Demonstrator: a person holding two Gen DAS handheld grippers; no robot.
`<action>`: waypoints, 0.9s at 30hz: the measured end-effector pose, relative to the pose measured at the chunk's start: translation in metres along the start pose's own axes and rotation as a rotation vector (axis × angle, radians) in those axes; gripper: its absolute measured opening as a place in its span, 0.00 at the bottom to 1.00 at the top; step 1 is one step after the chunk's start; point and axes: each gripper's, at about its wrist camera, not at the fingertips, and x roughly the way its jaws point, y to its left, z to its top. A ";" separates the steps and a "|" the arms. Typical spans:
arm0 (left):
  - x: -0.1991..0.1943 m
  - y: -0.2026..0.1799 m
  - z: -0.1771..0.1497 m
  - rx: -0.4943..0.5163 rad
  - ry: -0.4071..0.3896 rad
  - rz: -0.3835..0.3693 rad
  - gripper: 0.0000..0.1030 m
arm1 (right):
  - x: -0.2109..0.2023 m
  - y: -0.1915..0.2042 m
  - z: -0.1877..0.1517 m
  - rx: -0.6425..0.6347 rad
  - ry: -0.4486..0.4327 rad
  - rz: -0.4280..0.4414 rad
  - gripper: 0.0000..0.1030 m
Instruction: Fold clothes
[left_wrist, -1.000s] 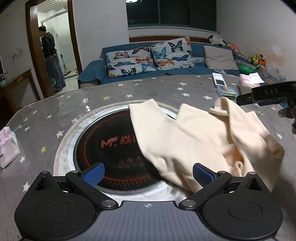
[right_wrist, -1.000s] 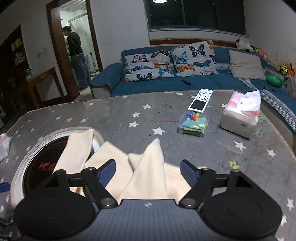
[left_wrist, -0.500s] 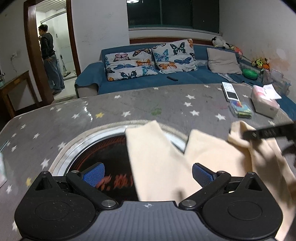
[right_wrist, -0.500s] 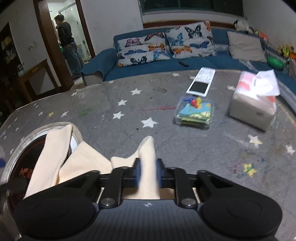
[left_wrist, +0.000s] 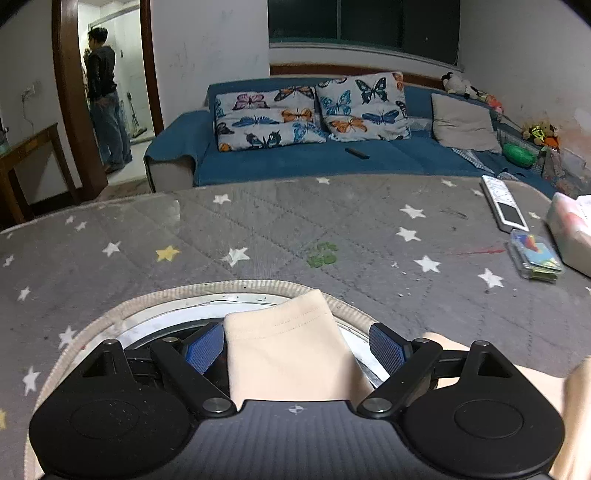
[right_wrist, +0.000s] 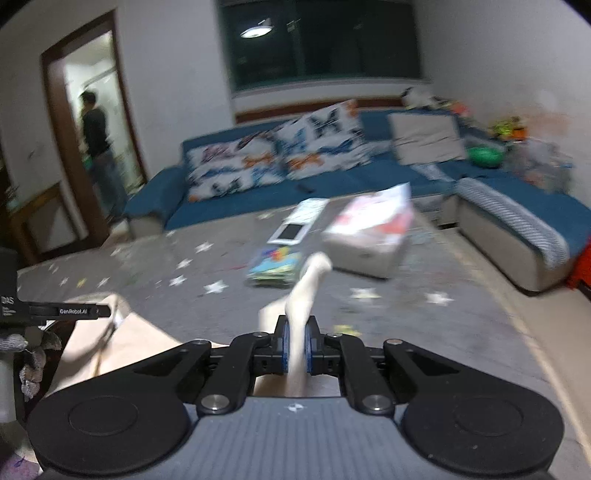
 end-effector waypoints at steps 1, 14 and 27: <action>0.003 0.000 0.000 0.001 0.003 -0.001 0.84 | -0.008 -0.008 -0.004 0.020 -0.010 -0.018 0.07; 0.006 0.013 -0.004 0.003 -0.017 -0.056 0.09 | -0.044 -0.060 -0.049 0.130 0.045 -0.172 0.11; -0.090 0.086 -0.026 -0.162 -0.167 -0.064 0.07 | -0.017 -0.036 -0.072 0.097 0.137 -0.097 0.41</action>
